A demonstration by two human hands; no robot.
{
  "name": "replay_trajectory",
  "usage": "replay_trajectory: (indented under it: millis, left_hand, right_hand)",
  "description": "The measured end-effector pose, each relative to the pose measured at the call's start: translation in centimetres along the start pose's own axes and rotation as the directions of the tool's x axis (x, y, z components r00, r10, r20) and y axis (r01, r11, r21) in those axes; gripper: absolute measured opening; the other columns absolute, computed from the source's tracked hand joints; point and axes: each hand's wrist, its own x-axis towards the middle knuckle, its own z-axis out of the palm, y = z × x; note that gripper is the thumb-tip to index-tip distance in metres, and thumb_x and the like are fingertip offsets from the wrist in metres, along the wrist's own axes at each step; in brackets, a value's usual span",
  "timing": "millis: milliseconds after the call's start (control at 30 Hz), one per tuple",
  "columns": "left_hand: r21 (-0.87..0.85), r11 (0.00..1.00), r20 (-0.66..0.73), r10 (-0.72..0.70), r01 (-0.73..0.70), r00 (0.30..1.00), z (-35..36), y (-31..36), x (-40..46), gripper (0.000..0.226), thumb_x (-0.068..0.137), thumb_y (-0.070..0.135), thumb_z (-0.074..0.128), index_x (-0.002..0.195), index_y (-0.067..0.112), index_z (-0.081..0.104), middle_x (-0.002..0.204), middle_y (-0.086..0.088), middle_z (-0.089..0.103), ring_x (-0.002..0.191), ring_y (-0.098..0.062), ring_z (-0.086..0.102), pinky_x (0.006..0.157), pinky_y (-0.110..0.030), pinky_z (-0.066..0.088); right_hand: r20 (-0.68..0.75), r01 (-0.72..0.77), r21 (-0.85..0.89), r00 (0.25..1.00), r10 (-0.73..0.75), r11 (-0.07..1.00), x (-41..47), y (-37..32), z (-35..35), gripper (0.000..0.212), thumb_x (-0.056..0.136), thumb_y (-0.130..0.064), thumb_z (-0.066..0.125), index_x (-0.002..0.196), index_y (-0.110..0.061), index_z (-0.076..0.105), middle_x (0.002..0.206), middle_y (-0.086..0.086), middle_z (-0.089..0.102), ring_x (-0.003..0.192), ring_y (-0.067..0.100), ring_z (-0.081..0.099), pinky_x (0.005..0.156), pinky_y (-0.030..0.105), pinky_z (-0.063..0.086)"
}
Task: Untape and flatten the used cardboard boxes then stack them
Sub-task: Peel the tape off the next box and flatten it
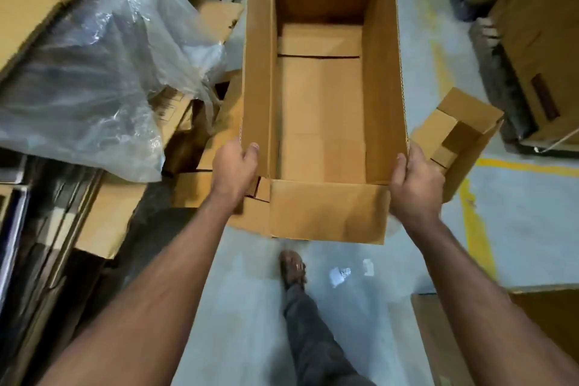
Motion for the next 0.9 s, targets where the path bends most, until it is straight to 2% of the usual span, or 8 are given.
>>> replay_trajectory:
  millis: [67,200,300,433,500,633,767,900]
  left_hand:
    - [-0.057,0.998,-0.040,-0.020,0.017,0.999,-3.1,0.8,-3.6,0.027,0.098,0.026,0.054,0.114,0.007,0.065,0.100,-0.005,0.069,0.088,-0.026,0.064,0.078,-0.031,0.052]
    - [-0.089,0.993,-0.076,-0.087,0.080,0.993,-8.6,3.6,-9.5,0.023,0.095,0.028,0.055,0.107,0.011,0.064,0.096,-0.011,0.069,0.086,-0.030,0.066,0.077,-0.045,0.058]
    - [-0.074,0.991,-0.128,-0.119,0.110,0.985,-12.7,6.8,-12.7,0.014,0.091,0.020,0.058,0.098,0.009,0.064,0.094,-0.012,0.069,0.087,-0.031,0.065,0.078,-0.043,0.058]
    - [-0.117,0.982,-0.188,-0.166,0.146,0.968,-17.1,10.1,-15.7,0.014,0.086,0.013,0.059,0.097,0.007,0.066,0.091,-0.012,0.069,0.074,-0.025,0.065,0.050,-0.029,0.052]
    - [-0.119,0.982,-0.242,-0.171,0.145,0.955,-19.2,11.9,-16.8,0.014,0.084,0.014,0.061,0.095,0.006,0.065,0.089,-0.012,0.068,0.073,-0.025,0.065,0.048,-0.024,0.044]
    - [-0.098,0.985,-0.311,-0.164,0.139,0.936,-23.8,16.4,-19.1,0.017,0.090,0.014,0.061,0.105,0.006,0.060,0.090,-0.009,0.062,0.067,-0.016,0.057,0.047,-0.023,0.039]
    - [-0.108,0.988,-0.401,-0.148,0.114,0.904,-29.2,20.1,-21.9,0.018,0.088,0.015,0.058,0.101,0.003,0.062,0.086,-0.014,0.063,0.072,-0.025,0.061,0.057,-0.030,0.049]
    - [-0.177,0.979,-0.509,-0.178,0.100,0.842,-33.4,21.9,-25.3,0.019,0.090,0.009,0.055,0.107,0.002,0.057,0.088,-0.011,0.058,0.069,-0.018,0.053,0.048,-0.024,0.040]
  right_hand:
    - [-0.012,0.088,-0.001,0.996,-0.088,0.996,-1.1,-1.0,-4.1,0.030,0.101,-0.016,0.043,0.120,0.001,0.058,0.086,0.028,0.066,0.074,0.046,0.062,0.065,0.044,0.046]
    - [-0.015,0.159,-0.003,0.987,-0.159,0.987,-2.2,-3.5,-11.5,0.023,0.101,-0.016,0.045,0.106,0.002,0.057,0.076,0.026,0.061,0.068,0.045,0.058,0.060,0.042,0.039]
    - [-0.046,0.227,0.015,0.973,-0.226,0.974,-1.6,-5.5,-15.7,0.022,0.101,-0.017,0.046,0.105,0.000,0.058,0.075,0.022,0.061,0.064,0.037,0.055,0.059,0.039,0.040]
    - [-0.039,0.237,-0.004,0.971,-0.236,0.972,0.4,-7.6,-19.7,0.021,0.101,-0.020,0.045,0.091,-0.004,0.053,0.072,0.016,0.050,0.066,0.033,0.049,0.059,0.036,0.033]
    - [-0.038,0.279,0.027,0.960,-0.278,0.960,1.6,-8.6,-21.5,0.022,0.100,-0.019,0.045,0.085,-0.004,0.049,0.073,0.022,0.054,0.069,0.039,0.053,0.059,0.038,0.033]
    - [-0.062,0.366,0.071,0.930,-0.362,0.928,4.0,-11.4,-25.5,0.024,0.100,-0.019,0.046,0.090,0.001,0.054,0.082,0.030,0.059,0.078,0.046,0.057,0.066,0.044,0.042]
    - [-0.108,0.464,0.170,0.886,-0.452,0.869,6.2,-15.2,-29.3,0.023,0.098,-0.019,0.047,0.088,0.000,0.055,0.086,0.030,0.061,0.081,0.045,0.058,0.066,0.043,0.040]
    - [-0.142,0.534,0.256,0.845,-0.515,0.805,7.6,-19.7,-31.4,0.023,0.099,-0.021,0.047,0.093,-0.001,0.057,0.089,0.026,0.062,0.084,0.044,0.058,0.068,0.041,0.043]
